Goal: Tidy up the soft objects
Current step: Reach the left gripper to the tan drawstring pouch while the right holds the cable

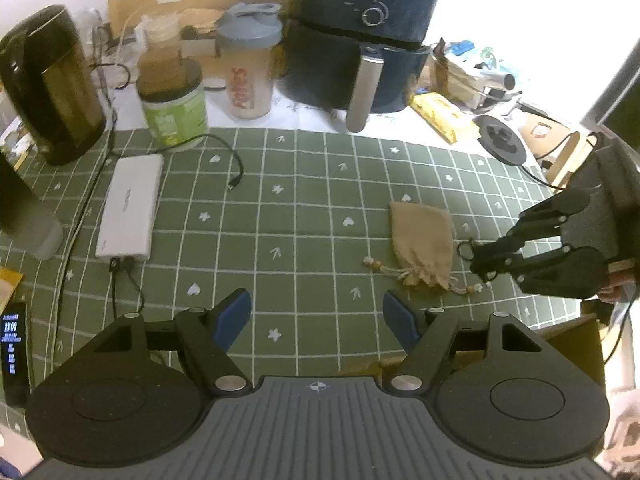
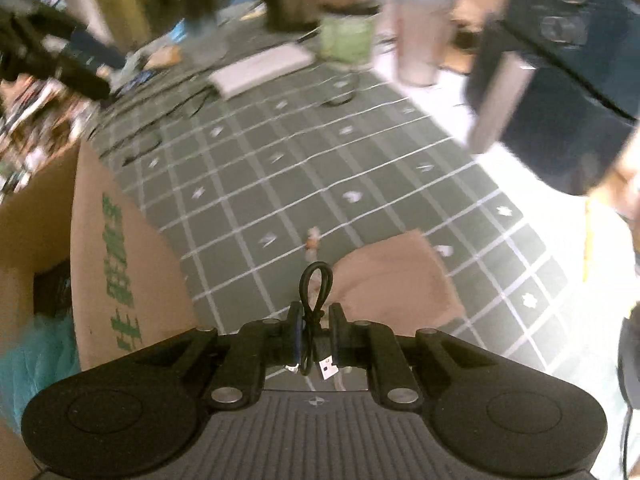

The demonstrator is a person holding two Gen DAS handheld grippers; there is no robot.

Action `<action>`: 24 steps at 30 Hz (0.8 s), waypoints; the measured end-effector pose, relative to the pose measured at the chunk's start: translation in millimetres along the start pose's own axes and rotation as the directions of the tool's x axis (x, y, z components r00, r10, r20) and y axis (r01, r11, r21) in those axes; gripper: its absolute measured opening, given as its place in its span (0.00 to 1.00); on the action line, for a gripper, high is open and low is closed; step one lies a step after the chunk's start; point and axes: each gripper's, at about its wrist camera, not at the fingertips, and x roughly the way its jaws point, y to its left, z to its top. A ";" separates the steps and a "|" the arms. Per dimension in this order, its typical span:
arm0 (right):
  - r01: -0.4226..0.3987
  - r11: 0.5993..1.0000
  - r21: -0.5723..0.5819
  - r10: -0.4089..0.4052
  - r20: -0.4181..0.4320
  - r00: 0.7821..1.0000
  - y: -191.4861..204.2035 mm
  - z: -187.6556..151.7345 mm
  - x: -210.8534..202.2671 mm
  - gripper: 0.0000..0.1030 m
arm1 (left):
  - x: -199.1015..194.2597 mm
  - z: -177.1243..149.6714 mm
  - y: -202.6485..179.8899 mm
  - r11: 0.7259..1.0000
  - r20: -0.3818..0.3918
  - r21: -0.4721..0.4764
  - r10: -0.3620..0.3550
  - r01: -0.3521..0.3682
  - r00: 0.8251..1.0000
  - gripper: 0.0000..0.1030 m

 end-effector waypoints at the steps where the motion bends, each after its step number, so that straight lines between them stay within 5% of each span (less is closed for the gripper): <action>1: 0.016 0.999 0.031 -0.017 0.020 1.000 -2.0 -1.2 -4.4 0.15 | 1.3 2.1 -1.3 1.000 0.000 0.008 -0.003 0.003 1.000 0.70; 12: 0.152 0.955 0.254 -0.185 0.112 0.976 -4.5 -24.9 -46.8 0.15 | 21.1 26.1 -17.8 0.993 -0.012 0.108 -0.046 0.047 0.999 0.70; 24: 0.222 0.848 0.481 -0.314 0.119 0.942 -5.5 -68.4 -81.7 0.15 | 54.9 52.8 -43.3 0.975 -0.074 0.189 -0.108 0.120 0.991 0.70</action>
